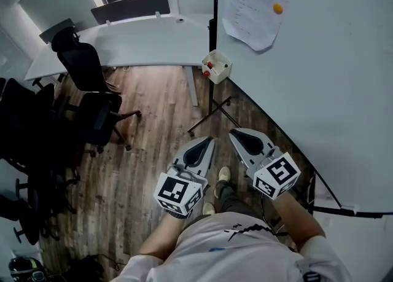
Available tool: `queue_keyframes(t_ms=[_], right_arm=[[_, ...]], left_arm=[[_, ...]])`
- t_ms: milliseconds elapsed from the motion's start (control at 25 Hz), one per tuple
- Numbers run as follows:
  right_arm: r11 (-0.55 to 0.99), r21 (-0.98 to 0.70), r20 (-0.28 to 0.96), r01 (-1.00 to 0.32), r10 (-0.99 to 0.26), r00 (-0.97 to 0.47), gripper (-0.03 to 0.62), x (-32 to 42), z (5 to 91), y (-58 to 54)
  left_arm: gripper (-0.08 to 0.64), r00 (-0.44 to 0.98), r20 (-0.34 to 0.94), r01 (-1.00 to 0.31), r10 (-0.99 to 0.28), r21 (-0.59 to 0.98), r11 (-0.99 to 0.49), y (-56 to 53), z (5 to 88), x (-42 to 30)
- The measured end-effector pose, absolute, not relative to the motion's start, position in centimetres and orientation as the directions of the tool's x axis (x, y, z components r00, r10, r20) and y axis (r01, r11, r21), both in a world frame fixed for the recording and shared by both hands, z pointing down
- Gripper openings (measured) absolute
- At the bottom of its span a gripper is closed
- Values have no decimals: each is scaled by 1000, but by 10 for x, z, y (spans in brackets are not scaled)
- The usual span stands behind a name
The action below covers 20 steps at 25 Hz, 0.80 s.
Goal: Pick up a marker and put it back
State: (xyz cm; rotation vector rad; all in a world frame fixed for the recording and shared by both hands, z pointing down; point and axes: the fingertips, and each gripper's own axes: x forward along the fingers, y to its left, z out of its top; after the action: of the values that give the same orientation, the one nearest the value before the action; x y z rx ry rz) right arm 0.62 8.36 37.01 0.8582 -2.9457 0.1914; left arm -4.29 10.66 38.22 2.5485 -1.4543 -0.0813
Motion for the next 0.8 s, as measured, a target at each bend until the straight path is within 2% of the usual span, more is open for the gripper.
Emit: queue_keyframes(t_ms=[560,800], right_arm=[[826,-108,115,-553,-542,-833,17,16,401,-109],[802,-140,156,-581,-561,-813,66,13,428,-150]], left_arm=[[12,463,110,-880,-880,180,-440,-70,397,-34],[12,457,141,-885,-878,177,-431,-109,410,-35]])
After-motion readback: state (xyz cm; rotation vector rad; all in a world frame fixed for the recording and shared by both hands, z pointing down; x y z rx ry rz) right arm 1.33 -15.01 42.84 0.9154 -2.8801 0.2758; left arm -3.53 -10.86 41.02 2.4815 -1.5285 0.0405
